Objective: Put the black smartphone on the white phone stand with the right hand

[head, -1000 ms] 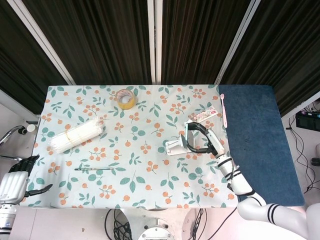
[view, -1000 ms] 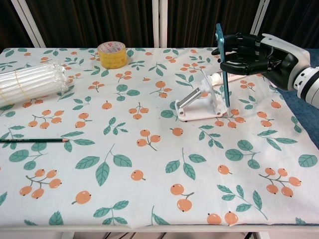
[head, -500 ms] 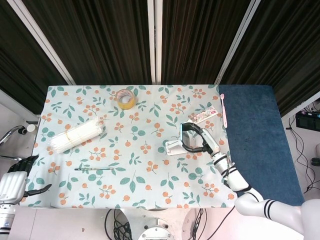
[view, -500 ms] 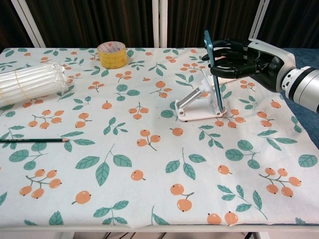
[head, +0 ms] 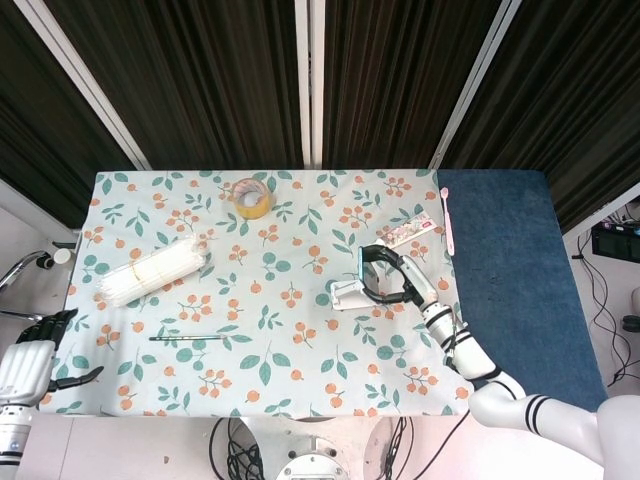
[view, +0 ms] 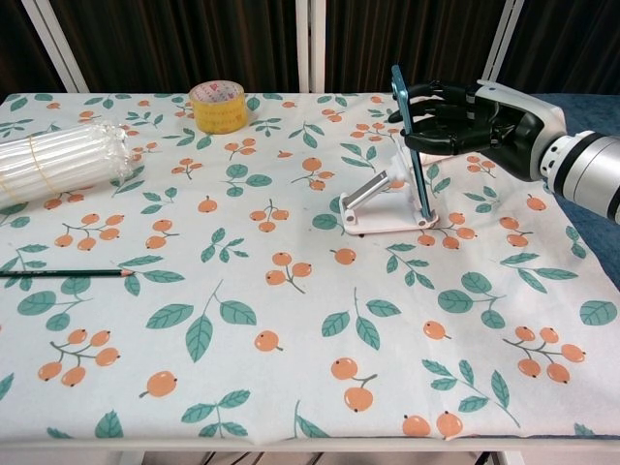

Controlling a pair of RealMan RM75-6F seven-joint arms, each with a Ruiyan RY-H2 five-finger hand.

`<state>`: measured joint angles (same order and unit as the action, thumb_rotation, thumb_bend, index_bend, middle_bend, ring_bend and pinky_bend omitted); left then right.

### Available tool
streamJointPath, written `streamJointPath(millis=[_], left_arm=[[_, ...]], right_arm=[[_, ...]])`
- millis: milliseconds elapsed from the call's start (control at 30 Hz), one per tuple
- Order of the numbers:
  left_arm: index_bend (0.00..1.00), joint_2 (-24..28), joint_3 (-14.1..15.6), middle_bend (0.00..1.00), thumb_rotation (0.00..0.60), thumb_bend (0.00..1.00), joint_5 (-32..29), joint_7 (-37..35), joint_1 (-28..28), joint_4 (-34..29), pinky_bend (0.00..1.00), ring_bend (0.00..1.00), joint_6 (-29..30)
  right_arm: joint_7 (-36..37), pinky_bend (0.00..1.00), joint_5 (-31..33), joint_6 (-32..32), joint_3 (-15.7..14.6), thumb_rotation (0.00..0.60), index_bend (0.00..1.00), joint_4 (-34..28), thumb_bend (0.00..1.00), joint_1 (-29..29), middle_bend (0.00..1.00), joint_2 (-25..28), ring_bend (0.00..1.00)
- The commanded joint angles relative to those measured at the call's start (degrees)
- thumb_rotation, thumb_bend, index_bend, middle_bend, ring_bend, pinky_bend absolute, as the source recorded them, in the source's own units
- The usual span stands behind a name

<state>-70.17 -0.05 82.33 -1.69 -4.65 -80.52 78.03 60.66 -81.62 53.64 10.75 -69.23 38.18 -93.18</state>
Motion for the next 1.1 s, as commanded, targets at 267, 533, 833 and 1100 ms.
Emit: streamJointPath(millis=[267, 533, 833, 1100], left_arm=[[0.1, 0.1, -0.2, 0.11, 0.327, 0.06, -0.3, 0.4, -0.4, -0.2, 0.22, 0.13, -0.4], [0.1, -0.1, -0.3, 0.11, 0.327, 0.06, -0.5, 0.5, -0.5, -0.1, 0.22, 0.13, -0.8], [0.1, -0.1, -0.3, 0.11, 0.323, 0.06, -0.5, 0.3, -0.5, 0.1, 0.22, 0.13, -0.5], [0.1, 0.0, -0.1, 0.11, 0.327, 0.06, -0.5, 0.1, -0.2, 0.2, 0.22, 0.13, -0.3]], right_arm=[[0.9, 0.0, -0.2, -0.2, -0.3, 0.6, 0.56, 0.7, 0.29, 0.2, 0.3, -0.3, 0.29], [0.8, 0.0, -0.3, 0.0, -0.6, 0.6, 0.56, 0.7, 0.29, 0.0, 0.29, -0.4, 0.29], [0.9, 0.0, -1.4, 0.1, -1.5, 0.6, 0.45, 1.5, 0.27, 0.2, 0.23, -0.7, 0.23], [1.4, 0.0, -2.5, 0.3, -2.0, 0.6, 0.01, 2.0, 0.2, 0.8, 0.04, -0.7, 0.02]])
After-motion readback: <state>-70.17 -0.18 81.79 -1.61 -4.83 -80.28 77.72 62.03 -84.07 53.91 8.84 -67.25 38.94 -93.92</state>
